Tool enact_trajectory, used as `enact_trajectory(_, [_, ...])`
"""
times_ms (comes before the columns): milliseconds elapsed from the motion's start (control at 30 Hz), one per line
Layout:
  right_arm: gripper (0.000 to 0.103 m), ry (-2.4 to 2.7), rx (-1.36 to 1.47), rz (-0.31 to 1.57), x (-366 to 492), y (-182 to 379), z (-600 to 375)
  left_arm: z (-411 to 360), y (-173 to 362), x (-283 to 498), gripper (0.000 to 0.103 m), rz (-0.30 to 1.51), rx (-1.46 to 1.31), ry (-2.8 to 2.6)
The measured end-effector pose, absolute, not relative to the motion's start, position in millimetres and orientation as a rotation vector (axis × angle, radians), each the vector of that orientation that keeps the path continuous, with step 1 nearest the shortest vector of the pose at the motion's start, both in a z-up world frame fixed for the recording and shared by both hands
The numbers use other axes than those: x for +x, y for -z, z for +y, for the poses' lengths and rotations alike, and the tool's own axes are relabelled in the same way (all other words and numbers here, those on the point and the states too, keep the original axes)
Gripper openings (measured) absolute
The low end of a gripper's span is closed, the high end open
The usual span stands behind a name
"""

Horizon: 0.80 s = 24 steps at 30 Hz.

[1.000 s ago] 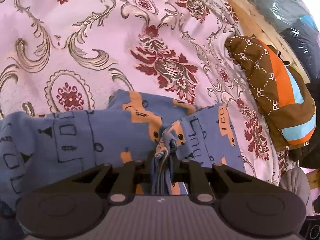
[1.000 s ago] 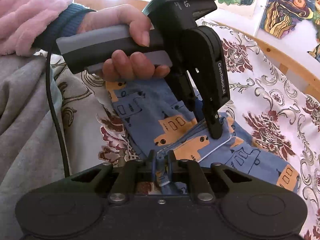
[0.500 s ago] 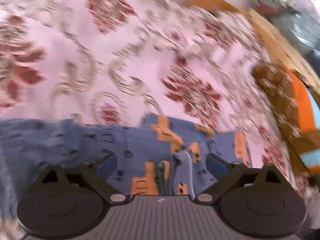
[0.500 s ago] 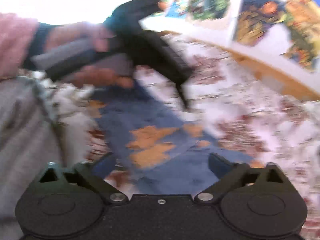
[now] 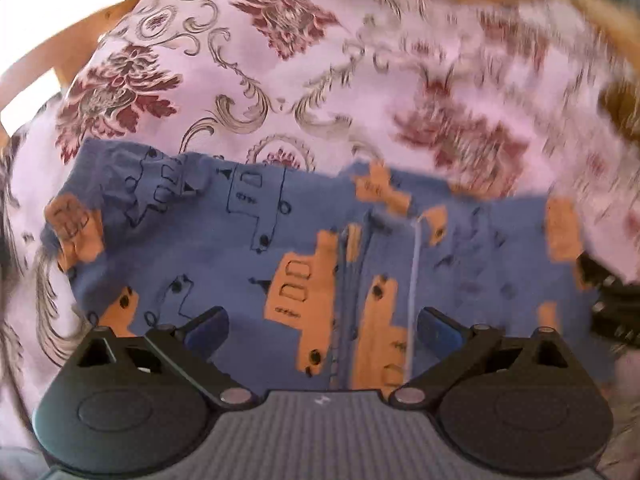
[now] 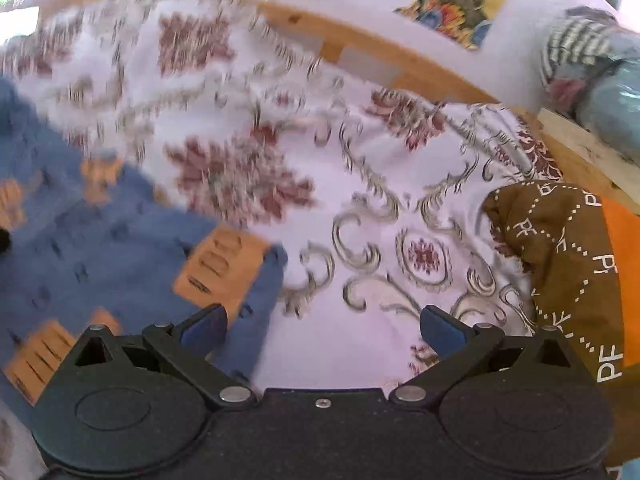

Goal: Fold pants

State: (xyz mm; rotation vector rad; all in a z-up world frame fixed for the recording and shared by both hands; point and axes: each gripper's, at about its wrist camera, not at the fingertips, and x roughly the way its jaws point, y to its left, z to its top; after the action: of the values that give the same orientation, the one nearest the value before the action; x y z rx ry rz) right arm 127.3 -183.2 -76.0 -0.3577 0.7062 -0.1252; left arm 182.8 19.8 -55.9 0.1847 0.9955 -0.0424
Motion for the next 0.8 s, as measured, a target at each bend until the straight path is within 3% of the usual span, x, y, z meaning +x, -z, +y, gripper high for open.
enact_trajectory(333, [0.102, 0.195, -0.256, 0.626, 85, 51, -201, 40, 67, 193, 0.103, 1.104, 0.04, 0.031])
enact_trajectory(500, [0.102, 0.094, -0.424, 0.745, 87, 78, -170, 38, 65, 193, 0.103, 1.109, 0.049, 0.028])
enact_trajectory(600, [0.102, 0.108, -0.455, 0.703, 85, 75, -164, 41, 63, 195, 0.103, 1.117, 0.022, 0.03])
enact_trajectory(800, [0.102, 0.097, -0.42, 0.628, 75, 45, -156, 72, 25, 186, 0.103, 1.09, -0.139, 0.068])
